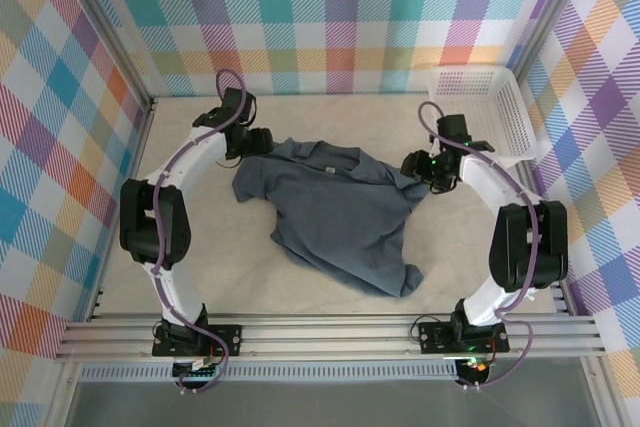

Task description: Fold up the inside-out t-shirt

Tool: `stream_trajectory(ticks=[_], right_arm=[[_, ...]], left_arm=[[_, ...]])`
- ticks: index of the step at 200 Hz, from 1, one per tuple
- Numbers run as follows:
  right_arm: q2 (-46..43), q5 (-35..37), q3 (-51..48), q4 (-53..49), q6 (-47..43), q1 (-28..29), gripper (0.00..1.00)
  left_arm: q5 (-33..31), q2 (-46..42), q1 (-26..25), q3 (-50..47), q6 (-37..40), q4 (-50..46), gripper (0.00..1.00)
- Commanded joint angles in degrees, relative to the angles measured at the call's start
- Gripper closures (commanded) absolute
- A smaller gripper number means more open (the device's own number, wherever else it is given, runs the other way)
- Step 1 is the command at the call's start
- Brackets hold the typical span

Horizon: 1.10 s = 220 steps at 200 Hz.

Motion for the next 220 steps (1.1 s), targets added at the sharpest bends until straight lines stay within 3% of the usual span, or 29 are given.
stream_trajectory(ticks=[1, 17, 31, 39, 55, 69, 80, 89, 98, 121, 145, 184, 220], right_arm=[[2.9, 15.2, -0.2, 2.8, -5.1, 4.3, 0.2], [6.7, 17.2, 1.6, 2.8, -5.7, 4.8, 0.18], [9.9, 13.9, 3.0, 3.2, -5.7, 4.8, 0.22], [11.5, 11.9, 4.0, 2.9, -5.3, 4.8, 0.3], [12.8, 10.0, 5.5, 1.8, -4.0, 4.8, 0.6], [11.0, 9.0, 4.5, 3.0, -2.9, 4.8, 0.82], [9.6, 8.3, 4.1, 3.2, -2.6, 4.8, 0.92], [8.5, 8.3, 4.2, 2.7, -2.5, 4.8, 1.0], [7.3, 7.6, 4.6, 2.1, -2.8, 4.8, 1.0], [1.5, 3.6, 7.1, -0.1, -4.1, 4.8, 1.0], [-9.4, 2.5, 10.2, -0.2, -4.6, 4.7, 1.0], [-30.6, 4.4, 10.1, 10.7, -8.0, 4.7, 1.0], [-41.5, 2.6, 14.8, 14.7, -9.9, 4.7, 1.0]], left_arm=[[-1.9, 4.4, 0.9, 0.1, 0.8, -1.6, 0.19], [0.3, 7.4, 1.2, 2.3, 0.1, -0.9, 0.17], [1.1, 10.2, 1.6, 4.0, -1.3, -0.2, 0.16], [0.8, 11.6, 1.9, 5.0, -2.3, -0.3, 0.16], [0.5, 13.5, 2.4, 5.8, -3.8, 0.7, 0.2], [2.5, 14.6, 2.9, 6.0, -4.7, 1.4, 0.39], [3.1, 15.0, 3.0, 6.0, -5.3, 1.2, 0.6], [3.5, 14.9, 3.0, 5.7, -5.5, 1.3, 0.83], [4.0, 14.3, 3.1, 5.2, -5.7, 1.9, 1.0], [4.6, 8.4, 3.4, 4.7, -5.7, 2.2, 1.0], [3.2, -4.1, 3.5, 7.2, -4.1, 0.8, 1.0], [5.1, -26.8, 3.4, 8.8, -1.1, 6.3, 1.0], [6.2, -38.8, 2.7, 12.6, 2.5, 9.8, 1.0]])
